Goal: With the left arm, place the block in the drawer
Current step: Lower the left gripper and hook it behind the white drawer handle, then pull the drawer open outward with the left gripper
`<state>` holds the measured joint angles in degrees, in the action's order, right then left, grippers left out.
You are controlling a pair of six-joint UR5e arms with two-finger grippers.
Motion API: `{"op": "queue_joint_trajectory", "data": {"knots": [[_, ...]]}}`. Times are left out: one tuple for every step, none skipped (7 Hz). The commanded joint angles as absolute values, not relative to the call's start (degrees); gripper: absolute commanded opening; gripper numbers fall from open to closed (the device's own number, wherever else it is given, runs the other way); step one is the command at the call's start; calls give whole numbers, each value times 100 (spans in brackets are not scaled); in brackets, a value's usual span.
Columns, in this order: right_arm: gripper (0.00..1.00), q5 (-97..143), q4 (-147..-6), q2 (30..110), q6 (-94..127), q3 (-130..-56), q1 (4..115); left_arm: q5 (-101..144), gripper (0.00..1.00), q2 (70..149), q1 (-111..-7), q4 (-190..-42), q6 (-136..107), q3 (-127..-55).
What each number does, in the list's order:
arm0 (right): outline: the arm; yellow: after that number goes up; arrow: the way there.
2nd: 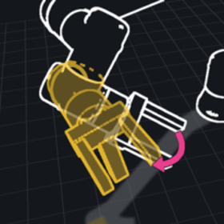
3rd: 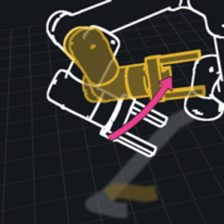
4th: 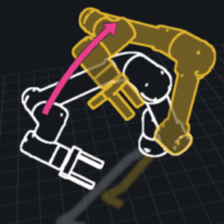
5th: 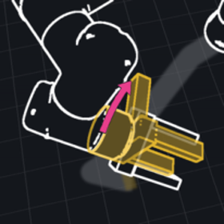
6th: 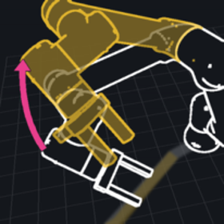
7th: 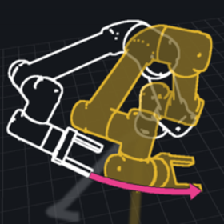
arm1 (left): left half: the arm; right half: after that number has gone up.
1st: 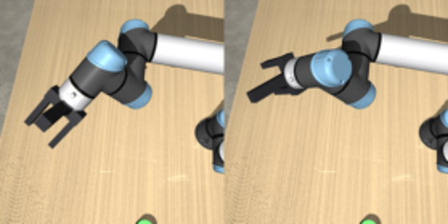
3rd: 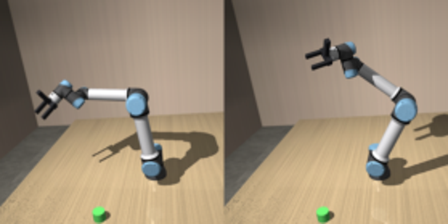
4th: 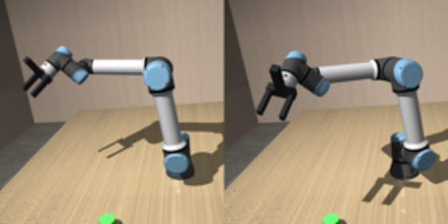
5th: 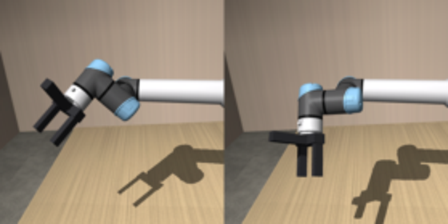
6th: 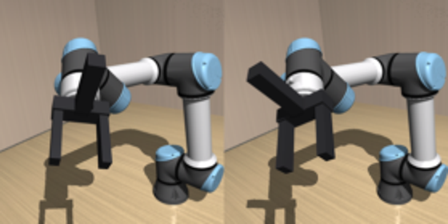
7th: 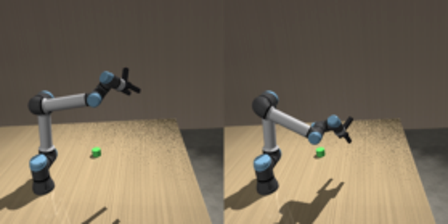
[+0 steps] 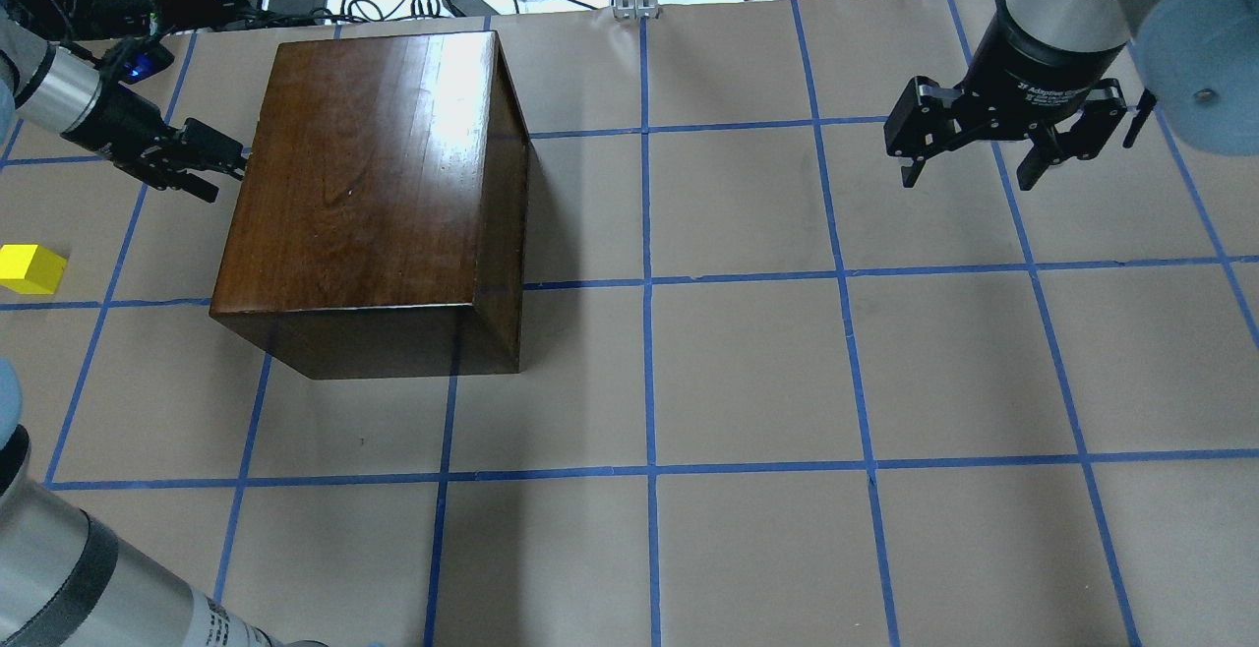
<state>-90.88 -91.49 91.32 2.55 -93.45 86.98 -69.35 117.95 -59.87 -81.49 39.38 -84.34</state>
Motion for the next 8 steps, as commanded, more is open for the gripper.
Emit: {"op": "queue_joint_trajectory", "data": {"knots": [[100,-9088,-9149,9132,255,-9343,8701,-7231,100,11821,-5985,-8156,3946,-8437],[100,-9088,-9149,9132,255,-9343,8701,-7329,100,11821,-5985,-8148,3972,-8429],[100,-9088,-9149,9132,255,-9343,8701,-7408,100,11821,-5985,-8034,3990,-8420],[100,-9088,-9149,9132,255,-9343,8692,-7418,100,11821,-5985,-8007,4008,-8403],[100,-9088,-9149,9132,255,-9343,8701,-7540,100,11830,-5985,-8007,4008,-8385],[100,-9088,-9149,9132,255,-9343,8701,-7567,100,11821,-5985,-8007,4008,-8376],[100,-9088,-9149,9132,255,-9343,8692,-7585,100,11821,-5985,-7972,4017,-8367],[100,-9088,-9149,9132,255,-9343,8701,-7759,100,11830,-5985,-7832,4147,-8367]]}}
